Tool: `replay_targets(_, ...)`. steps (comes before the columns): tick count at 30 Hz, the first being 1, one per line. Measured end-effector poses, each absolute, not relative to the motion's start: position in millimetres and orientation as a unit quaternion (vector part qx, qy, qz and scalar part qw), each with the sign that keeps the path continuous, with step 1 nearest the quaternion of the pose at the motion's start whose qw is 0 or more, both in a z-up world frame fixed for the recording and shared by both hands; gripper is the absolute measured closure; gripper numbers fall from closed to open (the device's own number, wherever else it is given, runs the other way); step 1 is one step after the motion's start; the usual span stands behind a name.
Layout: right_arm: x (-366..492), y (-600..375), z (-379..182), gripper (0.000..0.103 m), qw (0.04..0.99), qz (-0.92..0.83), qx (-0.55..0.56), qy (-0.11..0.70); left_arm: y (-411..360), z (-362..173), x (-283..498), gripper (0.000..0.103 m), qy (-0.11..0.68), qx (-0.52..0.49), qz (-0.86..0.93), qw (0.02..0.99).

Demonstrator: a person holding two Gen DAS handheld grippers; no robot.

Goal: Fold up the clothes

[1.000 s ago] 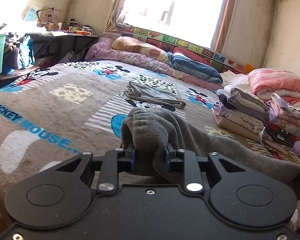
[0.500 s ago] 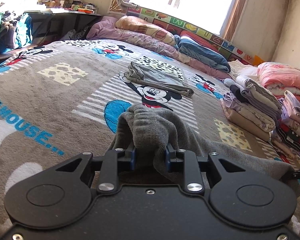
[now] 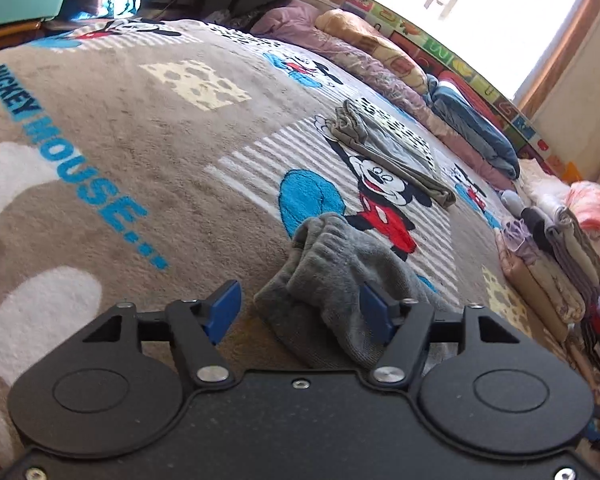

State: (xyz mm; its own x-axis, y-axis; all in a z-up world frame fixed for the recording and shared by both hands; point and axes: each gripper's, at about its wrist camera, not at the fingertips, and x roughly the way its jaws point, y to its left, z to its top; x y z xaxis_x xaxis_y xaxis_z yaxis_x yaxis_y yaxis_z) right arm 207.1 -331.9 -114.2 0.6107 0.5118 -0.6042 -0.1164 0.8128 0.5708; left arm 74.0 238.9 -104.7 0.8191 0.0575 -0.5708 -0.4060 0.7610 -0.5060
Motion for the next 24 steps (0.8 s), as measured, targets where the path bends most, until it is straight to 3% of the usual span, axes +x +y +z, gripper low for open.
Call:
replay_targets(4,177,-354,-140,0.020,0.836,0.177,0.347,0.387,252,-120,59,0.034,0.267,-0.398,0.116,0.870)
replay_targets(8,164,-340,-151,0.012,0.827,0.190,0.378,0.370,258,-129,62,0.034,0.261,-0.438,0.103,0.854)
replay_targets(11,171,-320,-153,0.016,0.826,0.199,0.379,0.367,254,-129,78,0.034,0.260,-0.441,0.094,0.854)
replay_targets(13,177,-306,-154,0.038,0.827,0.201,0.372,0.370,250,-130,88,0.049,0.265,-0.441,0.095,0.852)
replay_targets(14,181,-301,-158,0.065,0.822,0.204,0.380,0.372,248,-130,91,0.065,0.271,-0.440,0.101,0.850)
replay_targets(15,183,-300,-162,0.081,0.814,0.204,0.399,0.369,247,-129,93,0.076,0.274,-0.441,0.101,0.849)
replay_targets(17,180,-301,-165,0.083,0.808,0.194,0.430,0.351,243,-121,88,0.086,0.268,-0.440,0.095,0.851)
replay_targets(24,154,-316,-133,0.086,0.804,0.215,0.464,0.303,227,-77,54,0.088,0.246,-0.423,0.062,0.870)
